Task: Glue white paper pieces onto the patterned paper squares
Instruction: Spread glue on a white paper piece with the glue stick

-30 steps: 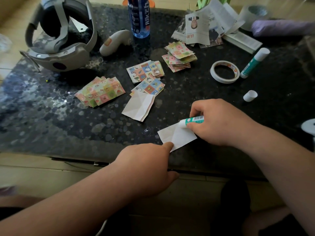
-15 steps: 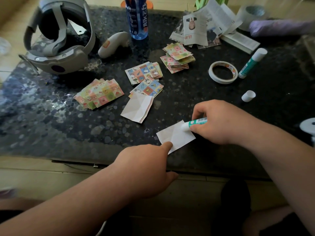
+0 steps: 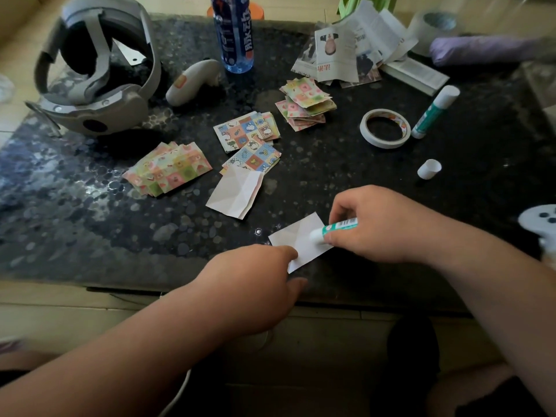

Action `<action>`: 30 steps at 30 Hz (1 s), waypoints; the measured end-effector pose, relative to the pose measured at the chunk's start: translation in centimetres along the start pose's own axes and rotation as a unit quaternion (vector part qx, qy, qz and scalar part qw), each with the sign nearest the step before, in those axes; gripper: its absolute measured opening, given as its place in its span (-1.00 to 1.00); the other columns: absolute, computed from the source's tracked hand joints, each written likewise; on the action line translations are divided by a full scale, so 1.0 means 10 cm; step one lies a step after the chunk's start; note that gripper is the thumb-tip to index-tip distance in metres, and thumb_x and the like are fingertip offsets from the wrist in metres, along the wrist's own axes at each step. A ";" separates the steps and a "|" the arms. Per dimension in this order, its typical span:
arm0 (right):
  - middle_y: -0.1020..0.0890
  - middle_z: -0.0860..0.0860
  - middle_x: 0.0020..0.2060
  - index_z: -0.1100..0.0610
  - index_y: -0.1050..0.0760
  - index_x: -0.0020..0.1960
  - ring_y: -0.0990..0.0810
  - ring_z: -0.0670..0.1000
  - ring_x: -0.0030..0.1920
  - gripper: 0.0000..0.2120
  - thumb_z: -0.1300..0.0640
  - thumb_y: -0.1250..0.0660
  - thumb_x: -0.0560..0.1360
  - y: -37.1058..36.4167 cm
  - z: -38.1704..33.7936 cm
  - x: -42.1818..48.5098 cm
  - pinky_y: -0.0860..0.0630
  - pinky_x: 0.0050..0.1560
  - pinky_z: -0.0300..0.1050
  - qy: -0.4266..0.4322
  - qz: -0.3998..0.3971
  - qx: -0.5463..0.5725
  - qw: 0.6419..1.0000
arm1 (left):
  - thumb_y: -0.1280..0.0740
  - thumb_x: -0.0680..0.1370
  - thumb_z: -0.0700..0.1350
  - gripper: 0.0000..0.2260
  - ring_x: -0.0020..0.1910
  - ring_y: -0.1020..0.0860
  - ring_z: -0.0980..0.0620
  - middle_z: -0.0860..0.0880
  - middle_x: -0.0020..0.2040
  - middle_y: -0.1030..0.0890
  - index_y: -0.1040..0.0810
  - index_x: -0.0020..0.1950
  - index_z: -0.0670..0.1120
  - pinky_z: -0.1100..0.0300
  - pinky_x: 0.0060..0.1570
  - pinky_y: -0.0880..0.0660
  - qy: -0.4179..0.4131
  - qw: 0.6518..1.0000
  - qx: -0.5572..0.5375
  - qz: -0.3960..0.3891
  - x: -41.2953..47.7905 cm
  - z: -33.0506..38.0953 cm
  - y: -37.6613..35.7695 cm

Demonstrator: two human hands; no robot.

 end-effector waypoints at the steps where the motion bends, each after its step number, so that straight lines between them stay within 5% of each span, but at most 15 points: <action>1: -0.58 -0.17 -0.04 -0.12 -0.57 -0.06 -0.57 -0.10 -0.05 -0.83 -0.17 -0.49 0.47 0.00 0.01 0.01 -0.59 -0.06 -0.10 -0.003 -0.001 -0.005 1.000 | -0.15 0.65 0.24 -0.61 0.31 -0.50 0.04 0.12 0.32 -0.55 -0.36 0.47 0.23 0.10 0.16 -0.46 0.005 1.000 -0.013 0.003 0.01 -0.02 0.01; 4: -0.59 -0.16 -0.04 -0.11 -0.58 -0.07 -0.58 -0.09 -0.04 -0.82 -0.18 -0.47 0.47 0.00 0.07 0.00 -0.62 0.02 -0.04 -0.018 -0.009 -0.011 1.000 | -0.21 0.65 0.15 -0.74 0.17 -0.57 0.08 0.15 0.16 -0.63 -0.51 0.33 0.22 0.10 0.13 -0.52 0.017 0.996 -0.076 0.049 0.09 -0.08 0.10; 7: -0.57 -0.18 -0.05 -0.13 -0.58 -0.05 -0.57 -0.11 -0.06 -0.84 -0.19 -0.46 0.48 0.00 0.07 -0.03 -0.61 0.00 -0.04 -0.010 -0.004 -0.025 1.000 | -0.33 0.60 0.07 -0.95 -0.17 -0.55 0.17 0.15 -0.20 -0.60 -0.58 0.01 0.17 0.16 -0.20 -0.48 0.012 0.980 -0.150 0.133 0.16 -0.12 0.29; 9: -0.56 -0.19 -0.07 -0.15 -0.58 -0.04 -0.56 -0.13 -0.07 -0.85 -0.19 -0.45 0.49 0.01 0.05 -0.04 -0.60 -0.02 -0.05 -0.003 0.005 -0.041 0.999 | -0.41 0.57 0.00 -0.92 -0.27 -0.52 0.17 0.13 -0.29 -0.56 -0.57 -0.12 0.13 0.20 -0.30 -0.38 0.006 0.967 -0.188 0.174 0.17 -0.14 0.42; 15: -0.55 -0.19 -0.07 -0.17 -0.57 0.03 -0.55 -0.13 -0.07 -0.84 -0.19 -0.40 0.51 0.01 0.04 -0.09 -0.58 -0.04 -0.07 0.016 0.012 -0.069 0.997 | -0.48 0.52 -0.01 -0.83 -0.15 -0.47 0.20 0.15 -0.04 -0.51 -0.54 -0.22 0.12 0.38 -0.25 -0.31 0.002 0.965 -0.170 0.198 0.32 -0.16 0.53; 19: -0.55 -0.18 -0.06 -0.17 -0.55 0.07 -0.56 -0.10 -0.06 -0.84 -0.17 -0.38 0.53 0.03 0.05 -0.12 -0.58 -0.06 -0.05 0.025 0.018 -0.086 0.996 | -0.45 0.55 -0.01 -0.86 -0.24 -0.50 0.18 0.14 -0.19 -0.54 -0.54 -0.17 0.11 0.28 -0.35 -0.36 0.035 0.972 -0.160 0.167 0.43 -0.19 0.41; 24: -0.56 -0.17 0.01 -0.20 -0.53 0.10 -0.57 -0.06 0.00 -0.85 -0.16 -0.37 0.55 0.06 0.11 -0.13 -0.60 -0.02 -0.02 0.020 0.018 -0.098 0.995 | -0.47 0.52 0.00 -0.84 -0.19 -0.58 0.11 0.09 -0.13 -0.62 -0.50 -0.12 0.07 0.11 -0.19 -0.57 0.043 0.969 -0.188 0.152 0.46 -0.15 0.34; 30: -0.56 -0.18 0.00 -0.19 -0.54 0.11 -0.56 -0.09 -0.03 -0.84 -0.19 -0.35 0.56 0.07 0.16 -0.13 -0.61 -0.01 -0.01 0.017 0.023 -0.090 0.995 | -0.49 0.51 0.04 -0.81 -0.17 -0.57 0.18 0.12 -0.14 -0.63 -0.49 -0.12 0.08 0.22 -0.19 -0.52 -0.006 0.987 -0.141 0.073 0.43 0.07 0.17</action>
Point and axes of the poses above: each hand's wrist, its own x-axis towards the middle knuckle, its own y-axis out of the back of the hand, z = x × y, the point moved 8 cm from there along x, towards the middle knuckle
